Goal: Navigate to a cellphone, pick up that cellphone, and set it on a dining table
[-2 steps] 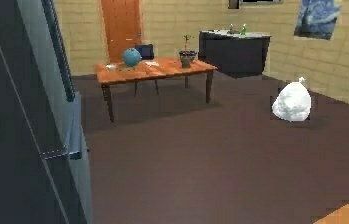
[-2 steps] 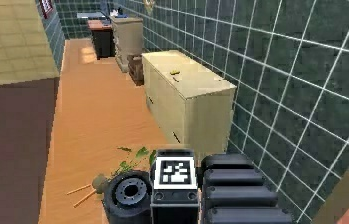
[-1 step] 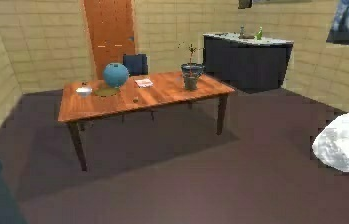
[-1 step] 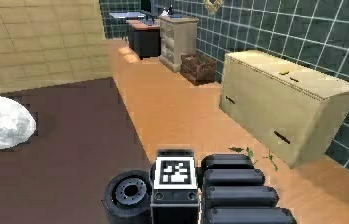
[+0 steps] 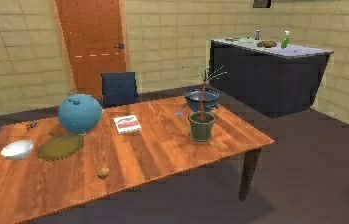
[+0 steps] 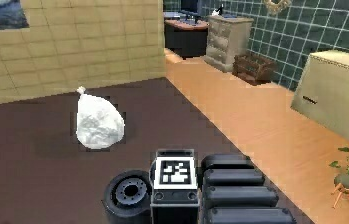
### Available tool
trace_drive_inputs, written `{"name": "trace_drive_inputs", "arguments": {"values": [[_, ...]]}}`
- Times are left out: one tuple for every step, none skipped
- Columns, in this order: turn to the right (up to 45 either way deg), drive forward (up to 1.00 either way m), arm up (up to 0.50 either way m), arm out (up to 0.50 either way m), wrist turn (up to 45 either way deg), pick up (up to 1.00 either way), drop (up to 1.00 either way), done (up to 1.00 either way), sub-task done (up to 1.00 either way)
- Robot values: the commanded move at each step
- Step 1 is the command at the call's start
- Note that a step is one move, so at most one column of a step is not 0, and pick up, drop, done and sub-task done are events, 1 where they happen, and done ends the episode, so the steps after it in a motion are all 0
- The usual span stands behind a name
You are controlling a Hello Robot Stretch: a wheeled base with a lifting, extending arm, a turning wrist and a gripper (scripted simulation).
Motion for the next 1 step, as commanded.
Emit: {"name": "trace_drive_inputs", "arguments": {"values": [[0.0,0.55,0.00,0.00,0.0,0.00,0.00,0.00,0.00]]}}
